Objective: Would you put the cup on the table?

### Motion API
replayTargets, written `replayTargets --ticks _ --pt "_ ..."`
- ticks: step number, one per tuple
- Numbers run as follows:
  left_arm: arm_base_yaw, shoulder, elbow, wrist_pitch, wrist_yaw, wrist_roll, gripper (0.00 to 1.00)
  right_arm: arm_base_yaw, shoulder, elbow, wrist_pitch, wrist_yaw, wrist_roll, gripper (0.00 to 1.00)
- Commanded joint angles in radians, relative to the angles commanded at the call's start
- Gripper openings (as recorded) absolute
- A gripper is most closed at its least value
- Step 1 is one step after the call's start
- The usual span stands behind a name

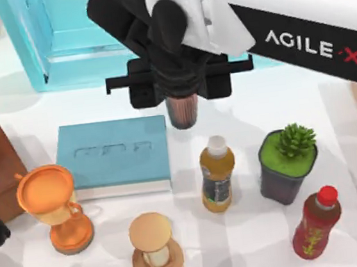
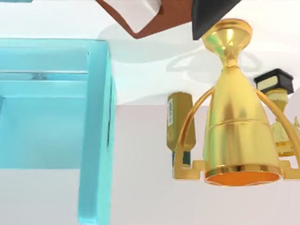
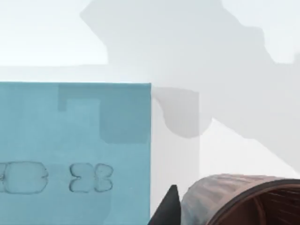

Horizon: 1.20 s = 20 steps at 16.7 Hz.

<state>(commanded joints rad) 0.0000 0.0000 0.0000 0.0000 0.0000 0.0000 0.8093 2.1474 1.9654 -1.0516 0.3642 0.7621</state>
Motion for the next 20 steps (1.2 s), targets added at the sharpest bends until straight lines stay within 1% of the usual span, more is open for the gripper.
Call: replayTargets --ticks 3,5,12,20 --pt "0.000 0.000 0.000 0.000 0.000 0.000 1.00 -0.020 -0.097 -0.163 0.069 -0.003 -0.021 0.00" --pt "0.000 0.000 0.000 0.000 0.000 0.000 1.00 -0.026 -0.134 -0.218 0.095 -0.005 -0.030 0.00" --pt "0.000 0.000 0.000 0.000 0.000 0.000 1.00 -0.027 -0.131 -0.245 0.115 -0.007 -0.035 0.00" --pt "0.000 0.000 0.000 0.000 0.000 0.000 1.00 -0.056 -0.070 -0.331 0.295 -0.015 -0.060 0.00"
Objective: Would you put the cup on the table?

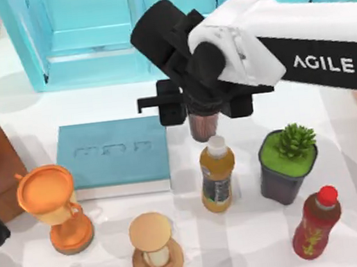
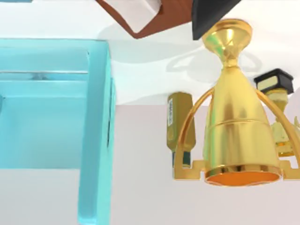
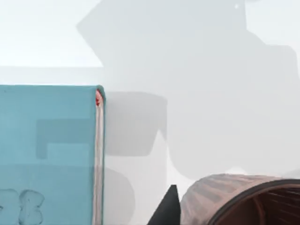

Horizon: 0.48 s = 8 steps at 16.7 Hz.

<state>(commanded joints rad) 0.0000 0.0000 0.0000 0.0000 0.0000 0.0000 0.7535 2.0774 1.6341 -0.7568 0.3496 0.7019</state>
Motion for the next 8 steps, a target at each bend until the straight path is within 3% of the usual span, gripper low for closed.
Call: replayTargets --ticks 5,8 --pt "0.000 0.000 0.000 0.000 0.000 0.000 1.00 -0.006 0.015 -0.017 0.022 -0.002 -0.005 0.00" --pt "0.000 0.000 0.000 0.000 0.000 0.000 1.00 -0.006 0.015 -0.017 0.022 -0.002 -0.005 0.23"
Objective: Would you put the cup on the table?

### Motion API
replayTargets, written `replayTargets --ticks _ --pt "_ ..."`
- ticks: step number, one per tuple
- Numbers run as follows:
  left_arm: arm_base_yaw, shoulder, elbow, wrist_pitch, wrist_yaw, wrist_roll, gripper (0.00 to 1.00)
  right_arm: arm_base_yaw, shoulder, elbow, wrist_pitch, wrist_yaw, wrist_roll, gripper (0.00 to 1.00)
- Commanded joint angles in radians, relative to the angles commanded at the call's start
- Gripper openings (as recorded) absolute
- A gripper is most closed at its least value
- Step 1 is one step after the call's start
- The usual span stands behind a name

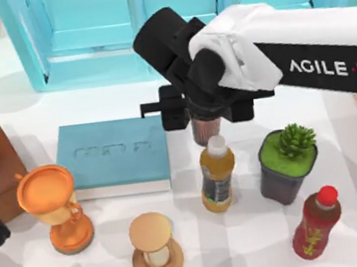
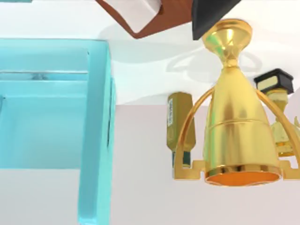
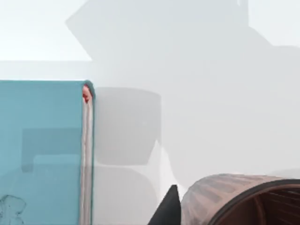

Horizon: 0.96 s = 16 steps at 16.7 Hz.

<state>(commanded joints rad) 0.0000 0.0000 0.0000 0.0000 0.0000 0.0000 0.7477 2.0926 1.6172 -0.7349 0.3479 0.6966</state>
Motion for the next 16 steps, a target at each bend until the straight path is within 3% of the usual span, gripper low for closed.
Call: replayTargets --ticks 10,16 --pt "0.000 0.000 0.000 0.000 0.000 0.000 1.00 0.000 0.000 0.000 0.000 0.000 0.000 0.98" --pt "0.000 0.000 0.000 0.000 0.000 0.000 1.00 0.000 0.000 0.000 0.000 0.000 0.000 1.00"
